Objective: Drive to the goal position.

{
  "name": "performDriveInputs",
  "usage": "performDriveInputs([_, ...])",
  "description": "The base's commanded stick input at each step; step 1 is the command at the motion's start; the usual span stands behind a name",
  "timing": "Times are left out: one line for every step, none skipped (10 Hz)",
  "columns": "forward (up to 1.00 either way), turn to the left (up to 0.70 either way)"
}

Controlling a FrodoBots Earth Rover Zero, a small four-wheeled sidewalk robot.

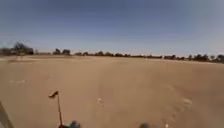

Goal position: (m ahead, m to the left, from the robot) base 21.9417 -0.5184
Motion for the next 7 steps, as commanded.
performDriveInputs([0.7,0.0])
performDriveInputs([0.7,0.0])
performDriveInputs([0.7,0.0])
performDriveInputs([0.7,0.0])
performDriveInputs([0.7,0.0])
performDriveInputs([0.7,0.0])
performDriveInputs([0.7,0.0])
